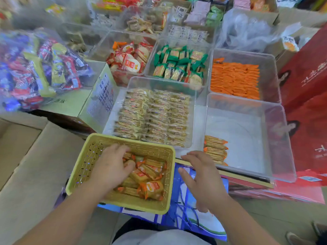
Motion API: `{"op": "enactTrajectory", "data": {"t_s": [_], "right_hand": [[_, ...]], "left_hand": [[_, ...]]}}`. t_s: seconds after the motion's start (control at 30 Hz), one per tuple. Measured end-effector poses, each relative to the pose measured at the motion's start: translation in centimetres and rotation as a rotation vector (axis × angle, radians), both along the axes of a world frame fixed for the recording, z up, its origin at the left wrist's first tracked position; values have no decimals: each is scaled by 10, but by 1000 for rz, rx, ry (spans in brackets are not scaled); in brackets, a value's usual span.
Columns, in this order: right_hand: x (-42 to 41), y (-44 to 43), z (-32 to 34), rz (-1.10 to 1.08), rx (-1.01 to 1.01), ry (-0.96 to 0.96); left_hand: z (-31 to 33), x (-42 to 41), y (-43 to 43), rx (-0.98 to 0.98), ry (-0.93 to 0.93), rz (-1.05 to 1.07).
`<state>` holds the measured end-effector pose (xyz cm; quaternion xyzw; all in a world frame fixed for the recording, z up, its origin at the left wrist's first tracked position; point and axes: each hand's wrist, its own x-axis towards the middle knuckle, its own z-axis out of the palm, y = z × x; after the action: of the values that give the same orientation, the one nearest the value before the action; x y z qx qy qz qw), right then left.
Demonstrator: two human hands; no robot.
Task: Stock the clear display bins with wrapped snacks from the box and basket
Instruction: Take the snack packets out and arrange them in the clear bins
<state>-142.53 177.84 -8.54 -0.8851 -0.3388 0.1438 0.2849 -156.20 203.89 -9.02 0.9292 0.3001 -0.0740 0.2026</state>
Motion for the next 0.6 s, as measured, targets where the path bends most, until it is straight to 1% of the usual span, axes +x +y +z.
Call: {"op": "enactTrajectory", "data": {"t_s": [0.13,0.3,0.37,0.5,0.6], "right_hand": [[-47,27,-2,-34,16,41],[-81,43,-16,42,-174,125],[-91,45,-22,33,-224,134],[-97,46,-26,-35,-220,133],[-97,46,-28,-43,-267,102]], "left_hand": [[-21,-17,54,30,209,-140],[-36,-18,74,-11,320,-303],[-42,-16,74,-31,322,-313],[-52,-13,67,-52,312,-286],[-60,-17,62,-88,341,-249]]}}
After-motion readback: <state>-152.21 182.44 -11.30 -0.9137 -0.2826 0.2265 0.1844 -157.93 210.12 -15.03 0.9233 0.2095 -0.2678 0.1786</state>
